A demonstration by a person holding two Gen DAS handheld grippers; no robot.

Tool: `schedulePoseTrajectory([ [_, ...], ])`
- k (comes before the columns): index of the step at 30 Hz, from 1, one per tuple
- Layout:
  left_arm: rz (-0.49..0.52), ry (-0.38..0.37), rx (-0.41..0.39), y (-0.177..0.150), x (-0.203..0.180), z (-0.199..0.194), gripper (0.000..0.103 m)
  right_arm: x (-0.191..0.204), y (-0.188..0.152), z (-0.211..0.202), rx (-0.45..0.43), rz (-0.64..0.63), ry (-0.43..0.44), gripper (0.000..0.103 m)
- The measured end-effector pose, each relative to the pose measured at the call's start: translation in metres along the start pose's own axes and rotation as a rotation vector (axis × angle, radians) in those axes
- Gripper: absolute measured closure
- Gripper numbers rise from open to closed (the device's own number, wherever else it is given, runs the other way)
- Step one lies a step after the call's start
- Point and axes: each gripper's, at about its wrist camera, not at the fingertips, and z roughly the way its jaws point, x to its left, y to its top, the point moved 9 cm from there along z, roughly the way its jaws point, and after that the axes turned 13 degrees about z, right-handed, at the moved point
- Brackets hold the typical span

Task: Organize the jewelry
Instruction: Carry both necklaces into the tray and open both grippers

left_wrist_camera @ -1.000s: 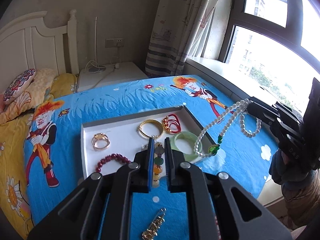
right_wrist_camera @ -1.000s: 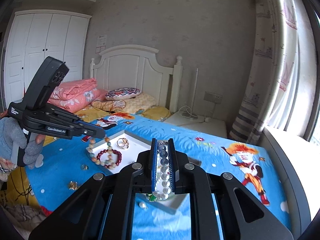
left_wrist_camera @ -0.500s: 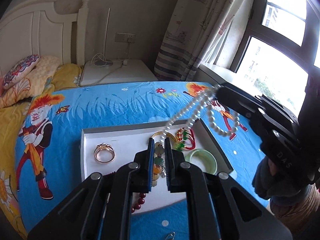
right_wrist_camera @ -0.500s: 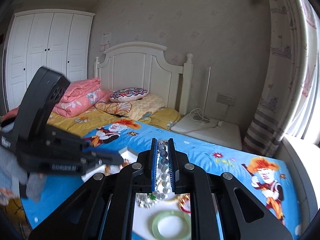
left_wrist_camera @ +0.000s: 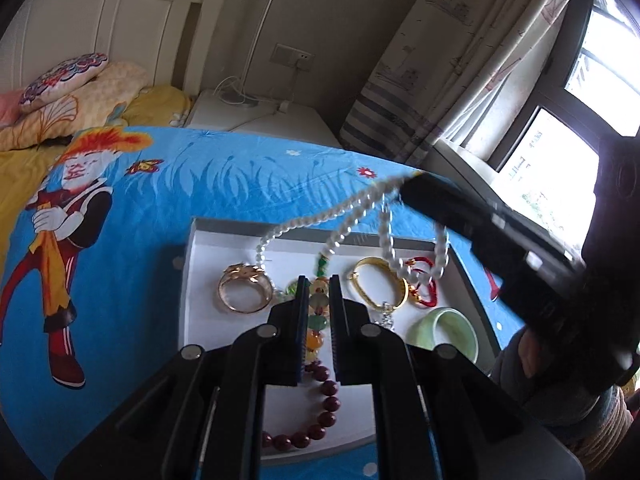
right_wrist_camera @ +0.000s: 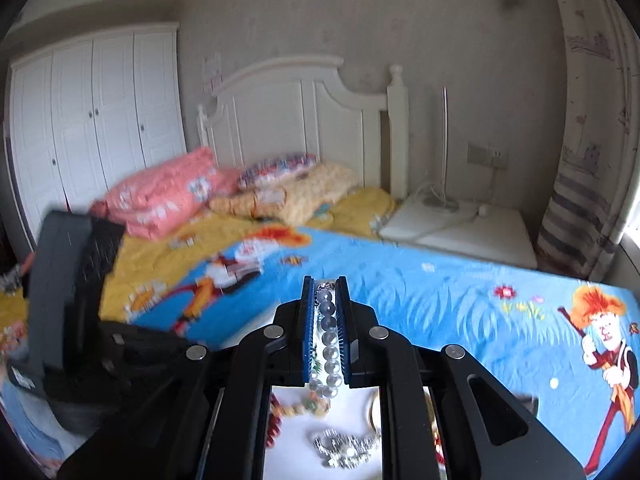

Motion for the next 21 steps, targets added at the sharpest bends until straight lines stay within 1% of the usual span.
schedulePoseTrajectory([
  [5,-0.015,0.034,0.017,-0.004,0.011,0.009,0.094,-0.024,-0.033,0.012,0.1,-0.026,-0.091,0.09],
  [7,-0.021,0.048,0.035,-0.006,0.017,0.015,0.094,-0.033,-0.041,0.011,0.131,-0.018,-0.106,0.09],
  [10,-0.022,0.064,0.069,-0.011,0.023,0.026,0.094,-0.043,-0.051,0.009,0.177,-0.056,-0.166,0.09],
  [14,-0.015,0.059,0.086,-0.016,0.023,0.032,0.093,-0.056,-0.066,0.001,0.218,-0.047,-0.177,0.09],
  [16,-0.012,0.064,0.089,-0.016,0.023,0.034,0.089,-0.059,-0.075,-0.002,0.235,-0.054,-0.166,0.09],
  [17,-0.013,0.064,0.091,-0.016,0.022,0.035,0.081,-0.061,-0.081,-0.001,0.255,-0.056,-0.162,0.09],
  [18,-0.016,0.065,0.09,-0.016,0.022,0.035,0.067,-0.062,-0.084,0.0,0.268,-0.055,-0.158,0.089],
  [19,-0.019,0.071,0.085,-0.015,0.022,0.034,0.06,-0.064,-0.087,0.001,0.274,-0.05,-0.157,0.088],
  [20,-0.02,0.076,0.078,-0.015,0.022,0.033,0.049,-0.066,-0.088,0.002,0.28,-0.042,-0.159,0.088],
  [21,-0.019,0.082,0.073,-0.014,0.022,0.031,0.042,-0.067,-0.089,0.002,0.289,-0.027,-0.153,0.08],
])
